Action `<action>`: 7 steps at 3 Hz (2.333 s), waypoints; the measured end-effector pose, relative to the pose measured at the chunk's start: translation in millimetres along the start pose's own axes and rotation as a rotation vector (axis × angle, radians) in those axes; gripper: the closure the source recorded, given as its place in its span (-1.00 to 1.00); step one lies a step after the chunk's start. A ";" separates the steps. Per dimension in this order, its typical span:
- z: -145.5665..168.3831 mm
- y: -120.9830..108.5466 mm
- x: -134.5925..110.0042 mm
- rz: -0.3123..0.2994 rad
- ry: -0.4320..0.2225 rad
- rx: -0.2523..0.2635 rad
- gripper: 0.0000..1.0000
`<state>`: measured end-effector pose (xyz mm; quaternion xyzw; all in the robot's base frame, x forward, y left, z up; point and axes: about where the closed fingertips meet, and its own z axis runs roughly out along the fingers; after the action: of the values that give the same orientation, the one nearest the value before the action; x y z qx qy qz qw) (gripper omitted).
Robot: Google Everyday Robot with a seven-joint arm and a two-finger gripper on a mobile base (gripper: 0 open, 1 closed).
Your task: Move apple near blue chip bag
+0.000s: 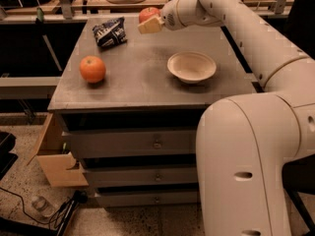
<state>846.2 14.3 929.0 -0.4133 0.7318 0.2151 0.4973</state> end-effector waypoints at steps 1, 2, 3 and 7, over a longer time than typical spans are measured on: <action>4.6 -22.8 10.3 0.039 -0.020 0.063 1.00; 17.5 -36.7 29.7 0.076 -0.016 0.111 1.00; 33.4 -42.7 48.1 0.096 -0.016 0.135 1.00; 74.8 -33.0 65.4 0.107 -0.036 0.084 0.21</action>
Offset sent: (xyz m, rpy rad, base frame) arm 0.0490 -0.0351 -0.0523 0.0486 0.0079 -0.2142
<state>903.7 24.4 842.0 -0.3484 0.7520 0.2178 0.5154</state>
